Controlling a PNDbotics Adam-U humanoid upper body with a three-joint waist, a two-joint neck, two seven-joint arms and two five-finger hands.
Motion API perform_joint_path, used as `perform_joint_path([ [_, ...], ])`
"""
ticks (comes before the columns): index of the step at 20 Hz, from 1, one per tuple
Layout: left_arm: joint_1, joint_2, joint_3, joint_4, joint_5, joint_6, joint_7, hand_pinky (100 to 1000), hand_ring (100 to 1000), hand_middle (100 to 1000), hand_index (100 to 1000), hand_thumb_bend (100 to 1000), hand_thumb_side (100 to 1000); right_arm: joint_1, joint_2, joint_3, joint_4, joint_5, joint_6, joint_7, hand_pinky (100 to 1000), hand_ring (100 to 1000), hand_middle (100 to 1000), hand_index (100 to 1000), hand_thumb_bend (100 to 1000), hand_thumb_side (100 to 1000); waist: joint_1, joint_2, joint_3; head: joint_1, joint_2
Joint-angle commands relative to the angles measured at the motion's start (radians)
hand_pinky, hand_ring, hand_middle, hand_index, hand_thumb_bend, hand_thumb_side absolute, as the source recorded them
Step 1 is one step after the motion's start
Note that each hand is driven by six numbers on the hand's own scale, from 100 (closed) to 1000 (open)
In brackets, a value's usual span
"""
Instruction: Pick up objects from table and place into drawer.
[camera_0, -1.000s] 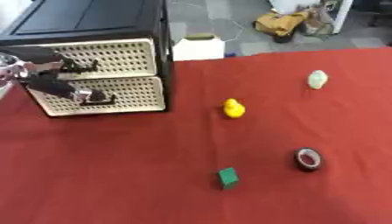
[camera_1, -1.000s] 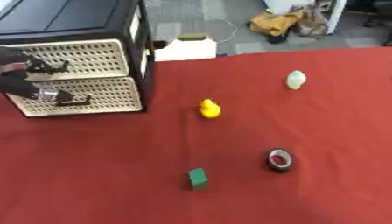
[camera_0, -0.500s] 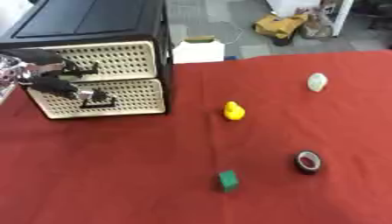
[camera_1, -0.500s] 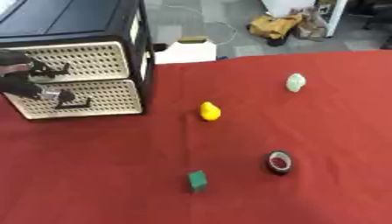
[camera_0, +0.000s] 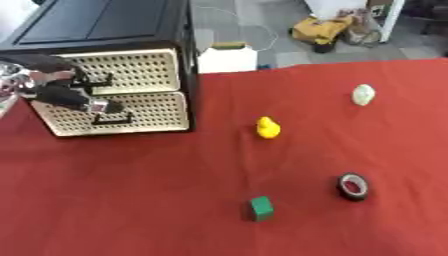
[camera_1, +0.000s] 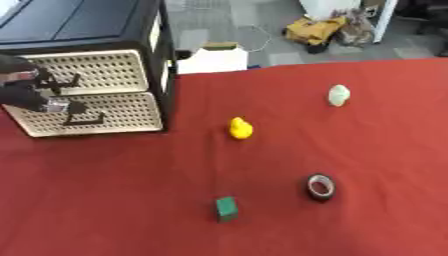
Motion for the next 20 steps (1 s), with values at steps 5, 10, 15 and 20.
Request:
perform_joint_path([
  [5, -0.012, 0.039, 0.008, -0.02, 0.002, -0.01, -0.022, 100, 100, 100, 652, 696, 1000, -0.007, -0.022, -0.009, -0.016, -0.011, -0.002, -0.003, 731, 774, 800, 877, 100, 1000, -0.009, -0.018, 0.004, 0.001, -0.01],
  [10, -0.007, 0.043, 0.005, -0.025, 0.002, -0.012, -0.029, 100, 100, 100, 654, 687, 1000, -0.007, -0.021, -0.01, -0.016, -0.012, -0.003, -0.005, 731, 775, 800, 877, 100, 1000, -0.01, -0.019, 0.005, 0.001, -0.01],
  [15, 0.02, 0.071, -0.003, -0.065, 0.004, -0.012, -0.031, 100, 100, 100, 678, 669, 1000, -0.004, -0.021, -0.012, -0.016, -0.012, -0.005, -0.011, 731, 775, 800, 877, 100, 1000, -0.009, -0.021, 0.006, -0.001, -0.007],
  [20, 0.059, 0.106, -0.006, -0.141, 0.03, 0.013, -0.018, 100, 100, 100, 674, 645, 1000, -0.005, -0.021, -0.012, -0.016, -0.014, -0.006, -0.011, 732, 775, 800, 877, 100, 1000, -0.01, -0.023, 0.01, -0.003, -0.006],
])
